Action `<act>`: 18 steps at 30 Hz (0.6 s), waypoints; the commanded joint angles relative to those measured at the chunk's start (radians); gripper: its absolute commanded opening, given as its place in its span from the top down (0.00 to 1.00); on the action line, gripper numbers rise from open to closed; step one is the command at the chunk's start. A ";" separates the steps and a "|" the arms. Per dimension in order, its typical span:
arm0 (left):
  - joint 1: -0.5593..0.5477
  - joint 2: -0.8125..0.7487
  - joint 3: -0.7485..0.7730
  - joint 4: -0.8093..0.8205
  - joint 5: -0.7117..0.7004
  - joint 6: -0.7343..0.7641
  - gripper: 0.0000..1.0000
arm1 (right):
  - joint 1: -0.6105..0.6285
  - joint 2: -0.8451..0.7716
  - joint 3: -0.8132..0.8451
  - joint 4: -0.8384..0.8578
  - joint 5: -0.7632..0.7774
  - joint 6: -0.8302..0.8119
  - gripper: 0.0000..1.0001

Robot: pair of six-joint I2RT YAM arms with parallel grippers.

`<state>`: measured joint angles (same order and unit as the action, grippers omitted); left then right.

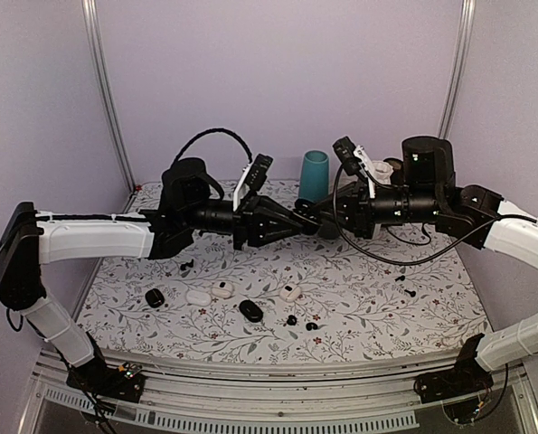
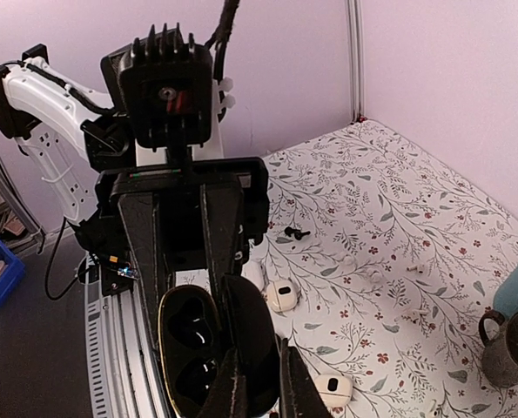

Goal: Insert the wireless bluetooth earbuds into the charging case
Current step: Pass from the right arm to the left

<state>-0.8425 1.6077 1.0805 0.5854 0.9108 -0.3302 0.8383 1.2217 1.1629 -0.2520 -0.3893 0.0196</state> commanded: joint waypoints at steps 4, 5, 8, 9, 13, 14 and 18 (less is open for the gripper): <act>-0.013 -0.005 -0.007 0.050 -0.030 0.028 1.00 | 0.008 0.006 0.024 0.014 0.045 -0.002 0.83; -0.012 -0.009 -0.017 0.057 -0.035 0.038 1.00 | 0.009 0.005 0.021 0.018 0.051 0.002 0.75; -0.012 -0.021 -0.044 0.065 -0.061 0.068 1.00 | 0.008 0.002 0.010 0.035 0.083 0.026 0.60; -0.013 -0.024 -0.049 0.060 -0.077 0.078 1.00 | 0.007 0.002 0.005 0.042 0.089 0.034 0.55; -0.012 -0.022 -0.053 0.013 -0.120 0.120 1.00 | 0.005 -0.004 -0.021 0.084 0.108 0.081 0.46; -0.013 -0.021 -0.053 -0.001 -0.140 0.124 1.00 | 0.005 -0.008 -0.029 0.096 0.113 0.089 0.44; -0.011 -0.025 -0.059 -0.050 -0.261 0.122 1.00 | 0.003 -0.017 -0.050 0.116 0.161 0.126 0.39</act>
<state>-0.8444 1.6051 1.0348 0.5819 0.7753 -0.2359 0.8398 1.2213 1.1408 -0.1864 -0.2890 0.0914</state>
